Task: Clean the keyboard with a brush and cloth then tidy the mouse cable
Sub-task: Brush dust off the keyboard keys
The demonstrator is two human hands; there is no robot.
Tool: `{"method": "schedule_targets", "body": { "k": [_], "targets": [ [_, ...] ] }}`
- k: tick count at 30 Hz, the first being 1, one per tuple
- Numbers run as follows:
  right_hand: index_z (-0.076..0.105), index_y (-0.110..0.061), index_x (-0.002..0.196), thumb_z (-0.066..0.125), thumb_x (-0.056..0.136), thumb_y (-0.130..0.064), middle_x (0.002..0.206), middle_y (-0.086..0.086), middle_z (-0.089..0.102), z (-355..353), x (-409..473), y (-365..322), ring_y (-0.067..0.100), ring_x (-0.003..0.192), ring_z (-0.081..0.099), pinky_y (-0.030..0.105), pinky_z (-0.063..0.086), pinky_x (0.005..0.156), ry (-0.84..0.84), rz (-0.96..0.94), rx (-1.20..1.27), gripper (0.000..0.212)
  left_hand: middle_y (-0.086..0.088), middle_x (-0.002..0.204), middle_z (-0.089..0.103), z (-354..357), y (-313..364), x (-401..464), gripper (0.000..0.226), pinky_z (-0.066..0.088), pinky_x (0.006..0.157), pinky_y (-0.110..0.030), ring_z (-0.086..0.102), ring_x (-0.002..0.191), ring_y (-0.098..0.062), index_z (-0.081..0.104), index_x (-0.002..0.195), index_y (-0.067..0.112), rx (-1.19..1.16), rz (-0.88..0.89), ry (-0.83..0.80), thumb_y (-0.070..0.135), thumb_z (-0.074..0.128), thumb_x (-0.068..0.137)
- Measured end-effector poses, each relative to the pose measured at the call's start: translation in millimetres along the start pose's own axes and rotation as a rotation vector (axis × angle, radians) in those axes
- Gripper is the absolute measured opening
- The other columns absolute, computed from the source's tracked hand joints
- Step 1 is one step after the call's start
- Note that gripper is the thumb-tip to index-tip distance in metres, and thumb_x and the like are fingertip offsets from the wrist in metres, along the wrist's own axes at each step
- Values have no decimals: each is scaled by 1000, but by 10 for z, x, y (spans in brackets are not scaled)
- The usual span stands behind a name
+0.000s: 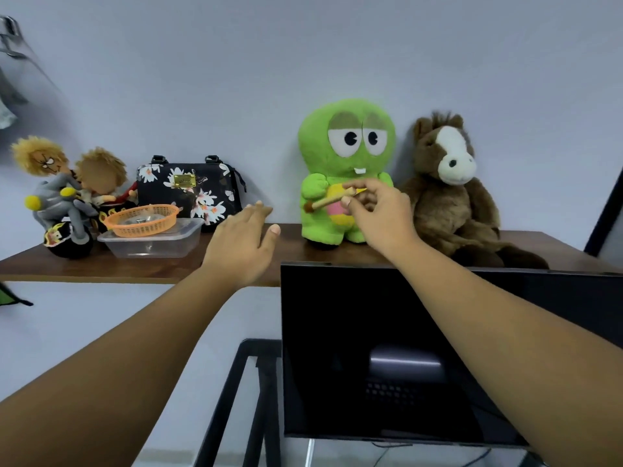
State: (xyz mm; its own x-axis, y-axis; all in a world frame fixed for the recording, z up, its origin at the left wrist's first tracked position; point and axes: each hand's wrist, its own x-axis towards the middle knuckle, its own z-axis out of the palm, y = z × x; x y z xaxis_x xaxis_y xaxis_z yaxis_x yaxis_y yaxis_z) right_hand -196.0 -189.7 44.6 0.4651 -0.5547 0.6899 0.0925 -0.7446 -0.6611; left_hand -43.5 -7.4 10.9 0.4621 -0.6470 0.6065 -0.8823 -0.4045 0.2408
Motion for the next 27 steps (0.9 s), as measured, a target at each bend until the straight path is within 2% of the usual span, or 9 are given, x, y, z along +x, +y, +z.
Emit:
{"method": "schedule_targets", "body": {
  "k": [2,5,11,17,22,27],
  "targets": [
    [68,-32,98,73,84,-16,77,-5,71,-247,-135,-44,15,77,71,31,57,78,106,-8,78,22,-9,150,41,-10,201,-99,58,27,113,-44,33,140,-24,43,140,14,-28,38,85,44,30,92],
    [67,-26,100,70,87,-14,88,5,74,-590,-418,-72,22,84,73,43,60,81,177,-6,228,17,-8,147,44,52,518,-307,53,29,112,-45,36,138,-25,45,138,13,-77,73,171,40,35,94],
    [63,-10,106,65,92,-8,90,13,72,-1035,-975,-132,23,82,73,45,59,82,232,-30,421,15,-6,150,40,303,1042,-774,52,28,113,-45,30,143,-20,42,141,13,-157,115,185,38,36,96],
    [62,-7,107,64,93,-7,85,3,71,-1227,-1575,88,18,80,72,40,60,80,243,86,457,14,-4,152,38,674,1413,-1346,50,29,113,-47,27,144,-19,41,143,13,-200,113,73,34,38,98],
    [61,-7,108,62,94,-8,90,11,70,-1286,-2096,390,17,80,70,29,57,80,249,233,437,14,-2,151,38,1015,1488,-1894,49,25,116,-45,25,144,-16,42,142,14,-237,12,-43,35,35,98],
    [63,-16,105,62,93,-11,90,10,70,-1256,-2637,695,18,81,69,29,56,82,210,356,395,13,2,151,38,1396,1357,-2378,49,26,115,-45,25,144,-13,41,142,18,-224,-125,-182,37,32,98]
  ]
}}
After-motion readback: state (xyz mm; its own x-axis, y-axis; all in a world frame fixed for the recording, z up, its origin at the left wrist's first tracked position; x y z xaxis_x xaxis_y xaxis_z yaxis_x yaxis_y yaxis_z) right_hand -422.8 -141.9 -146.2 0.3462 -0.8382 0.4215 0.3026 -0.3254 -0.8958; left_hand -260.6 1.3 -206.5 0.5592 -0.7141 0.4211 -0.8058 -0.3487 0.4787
